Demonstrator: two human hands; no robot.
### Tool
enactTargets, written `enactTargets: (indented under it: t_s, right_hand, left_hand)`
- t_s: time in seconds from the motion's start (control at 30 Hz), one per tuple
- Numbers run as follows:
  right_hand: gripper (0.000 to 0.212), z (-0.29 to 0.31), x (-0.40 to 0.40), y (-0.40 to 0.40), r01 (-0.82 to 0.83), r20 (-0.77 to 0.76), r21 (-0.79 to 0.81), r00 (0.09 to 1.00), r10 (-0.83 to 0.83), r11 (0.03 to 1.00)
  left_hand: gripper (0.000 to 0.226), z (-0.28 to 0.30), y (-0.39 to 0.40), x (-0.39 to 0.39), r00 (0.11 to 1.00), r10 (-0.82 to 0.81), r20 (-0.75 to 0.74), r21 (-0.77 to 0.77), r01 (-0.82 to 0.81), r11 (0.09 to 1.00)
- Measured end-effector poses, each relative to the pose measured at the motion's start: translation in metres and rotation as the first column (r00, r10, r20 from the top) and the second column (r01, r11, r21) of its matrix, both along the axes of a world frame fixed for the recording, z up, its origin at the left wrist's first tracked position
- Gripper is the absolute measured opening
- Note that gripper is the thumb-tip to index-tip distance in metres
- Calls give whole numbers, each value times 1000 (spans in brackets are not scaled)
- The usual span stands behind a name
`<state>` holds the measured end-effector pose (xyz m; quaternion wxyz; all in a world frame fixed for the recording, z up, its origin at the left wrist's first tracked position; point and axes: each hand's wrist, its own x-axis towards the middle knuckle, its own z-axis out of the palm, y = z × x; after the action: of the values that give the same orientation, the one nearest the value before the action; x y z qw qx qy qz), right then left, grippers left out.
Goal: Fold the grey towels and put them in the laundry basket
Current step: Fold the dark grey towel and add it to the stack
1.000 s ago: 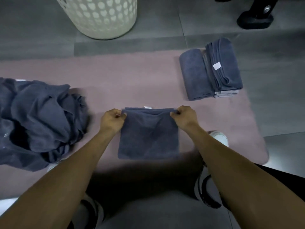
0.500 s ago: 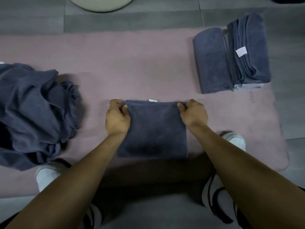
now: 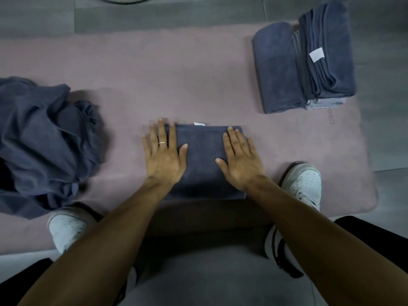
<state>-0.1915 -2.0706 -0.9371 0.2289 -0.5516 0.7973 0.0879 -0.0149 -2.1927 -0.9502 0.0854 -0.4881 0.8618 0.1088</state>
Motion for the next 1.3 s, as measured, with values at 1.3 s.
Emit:
enactTargets:
  t_s: [1.3]
  right_hand:
    - [47,74,45,85,-315,-24,111,947,320,942]
  left_hand:
    - [62,76,90,105,929,-365,-64,327,366,871]
